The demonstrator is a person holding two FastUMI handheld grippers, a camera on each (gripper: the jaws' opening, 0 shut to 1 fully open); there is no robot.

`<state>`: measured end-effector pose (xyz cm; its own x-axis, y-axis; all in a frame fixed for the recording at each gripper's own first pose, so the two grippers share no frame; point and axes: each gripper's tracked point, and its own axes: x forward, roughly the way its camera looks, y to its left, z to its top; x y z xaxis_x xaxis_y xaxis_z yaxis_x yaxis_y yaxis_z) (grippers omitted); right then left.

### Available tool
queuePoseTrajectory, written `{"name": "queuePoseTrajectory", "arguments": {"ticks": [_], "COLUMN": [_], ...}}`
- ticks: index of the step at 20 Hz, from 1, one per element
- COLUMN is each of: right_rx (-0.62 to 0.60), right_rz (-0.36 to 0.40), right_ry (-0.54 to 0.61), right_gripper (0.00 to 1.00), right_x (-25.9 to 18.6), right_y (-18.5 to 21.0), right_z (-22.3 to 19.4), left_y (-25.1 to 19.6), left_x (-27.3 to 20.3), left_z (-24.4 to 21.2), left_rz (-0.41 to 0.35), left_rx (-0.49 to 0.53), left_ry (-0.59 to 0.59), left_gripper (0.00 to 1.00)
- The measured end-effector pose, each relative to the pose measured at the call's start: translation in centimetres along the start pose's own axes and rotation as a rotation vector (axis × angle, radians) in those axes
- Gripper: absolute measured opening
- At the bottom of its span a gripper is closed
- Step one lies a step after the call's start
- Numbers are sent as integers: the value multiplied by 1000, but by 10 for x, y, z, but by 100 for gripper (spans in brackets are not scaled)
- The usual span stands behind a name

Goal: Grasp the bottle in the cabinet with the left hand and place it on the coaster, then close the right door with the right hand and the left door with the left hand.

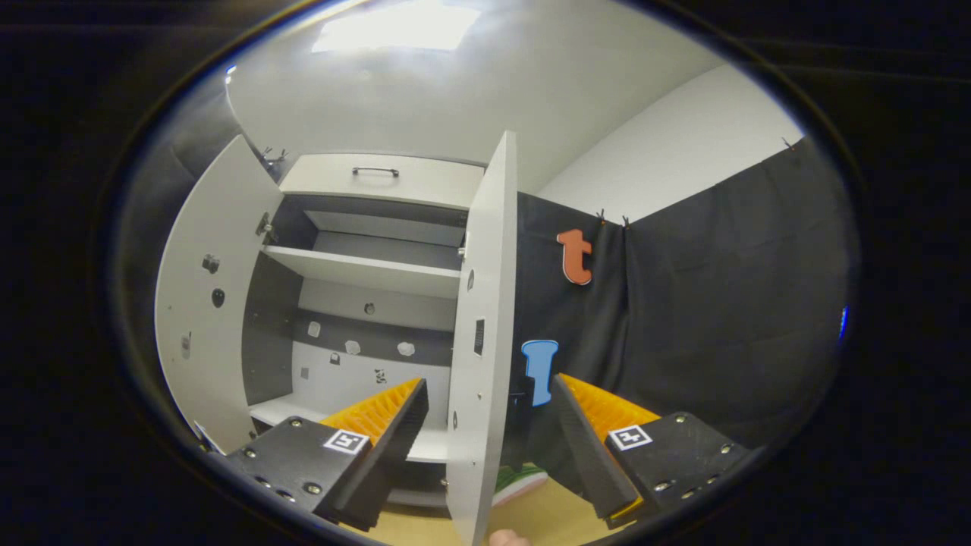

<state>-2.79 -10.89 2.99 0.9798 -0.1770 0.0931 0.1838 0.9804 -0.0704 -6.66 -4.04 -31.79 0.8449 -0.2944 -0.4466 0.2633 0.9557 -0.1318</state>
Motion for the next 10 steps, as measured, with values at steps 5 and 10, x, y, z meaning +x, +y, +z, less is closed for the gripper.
{"name": "queuePoseTrajectory", "arguments": {"ticks": [5,10], "right_rx": [5,-12], "right_rz": [-2,-30], "right_ry": [-3,-18], "right_gripper": [99,99], "right_x": [6,9], "right_y": [-2,-16], "right_z": [-2,0], "left_y": [5,23], "left_x": [-21,-52], "left_z": [111,225], "left_rz": [33,132], "left_rx": [-1,18], "left_ry": [-187,-368], "left_gripper": [94,94]}}
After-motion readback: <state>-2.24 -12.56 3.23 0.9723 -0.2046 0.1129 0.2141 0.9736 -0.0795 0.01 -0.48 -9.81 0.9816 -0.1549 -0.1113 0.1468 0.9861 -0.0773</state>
